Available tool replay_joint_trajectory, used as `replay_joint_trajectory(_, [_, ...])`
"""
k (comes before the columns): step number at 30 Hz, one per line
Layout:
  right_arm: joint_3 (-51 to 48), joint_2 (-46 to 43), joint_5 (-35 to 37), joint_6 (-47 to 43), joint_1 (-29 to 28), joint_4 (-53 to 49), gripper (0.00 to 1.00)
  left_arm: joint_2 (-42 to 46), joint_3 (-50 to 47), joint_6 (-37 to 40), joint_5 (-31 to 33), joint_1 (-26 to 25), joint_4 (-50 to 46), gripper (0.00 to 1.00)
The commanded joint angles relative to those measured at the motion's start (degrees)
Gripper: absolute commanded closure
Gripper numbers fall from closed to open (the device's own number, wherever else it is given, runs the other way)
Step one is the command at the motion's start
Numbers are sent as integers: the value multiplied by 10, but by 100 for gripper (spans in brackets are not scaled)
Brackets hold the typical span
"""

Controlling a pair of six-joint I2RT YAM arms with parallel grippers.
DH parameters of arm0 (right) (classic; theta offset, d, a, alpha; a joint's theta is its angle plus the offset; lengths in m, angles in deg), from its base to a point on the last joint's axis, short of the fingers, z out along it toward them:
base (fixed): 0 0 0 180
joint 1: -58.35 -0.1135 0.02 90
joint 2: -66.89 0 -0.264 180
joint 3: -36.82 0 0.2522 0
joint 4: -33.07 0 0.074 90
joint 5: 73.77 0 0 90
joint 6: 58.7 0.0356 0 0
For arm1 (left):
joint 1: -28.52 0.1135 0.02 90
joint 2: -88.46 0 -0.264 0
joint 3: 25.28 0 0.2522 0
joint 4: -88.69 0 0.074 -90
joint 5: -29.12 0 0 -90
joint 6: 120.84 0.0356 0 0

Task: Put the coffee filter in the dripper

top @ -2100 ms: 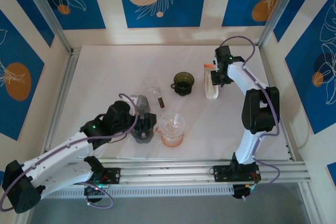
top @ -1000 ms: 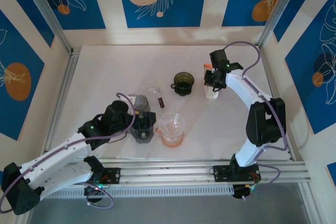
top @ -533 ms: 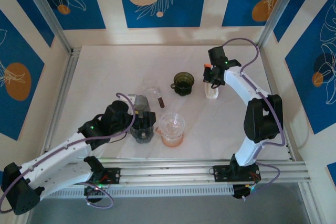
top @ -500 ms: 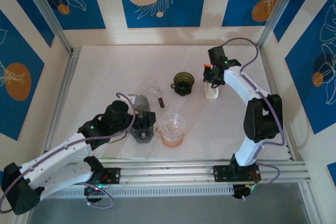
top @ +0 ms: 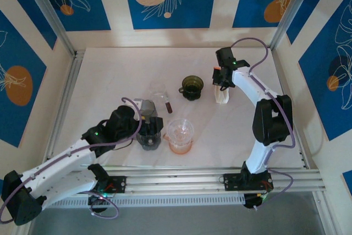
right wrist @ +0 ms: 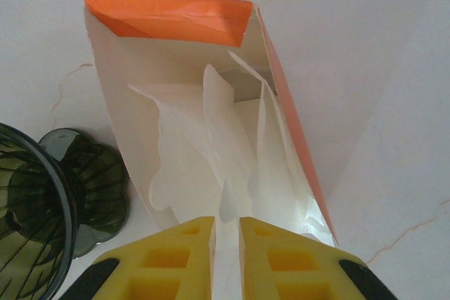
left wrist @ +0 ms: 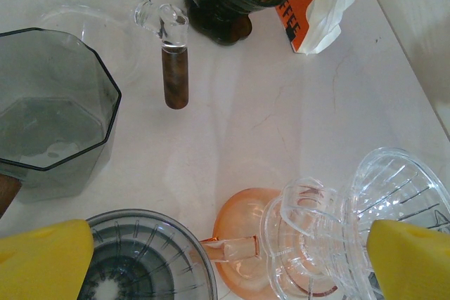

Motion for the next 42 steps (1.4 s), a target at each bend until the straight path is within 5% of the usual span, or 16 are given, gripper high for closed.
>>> replay_joint_trajectory(1, [18,9,15,-7,-5,-12,82,0,5,5,8,5,-2,0])
replay_joint_trajectory(14, [33,28,28,-14,-9,-22,85,-9,11,5,2,5,0,0])
replay_joint_trajectory(23, [41,27,31,-29,-13,-24,100,-16,11,6,-7,5,5,0])
replay_joint_trajectory(42, [19,-32,61,-31,-21,-32,100,-22,12,3,-11,5,11,0])
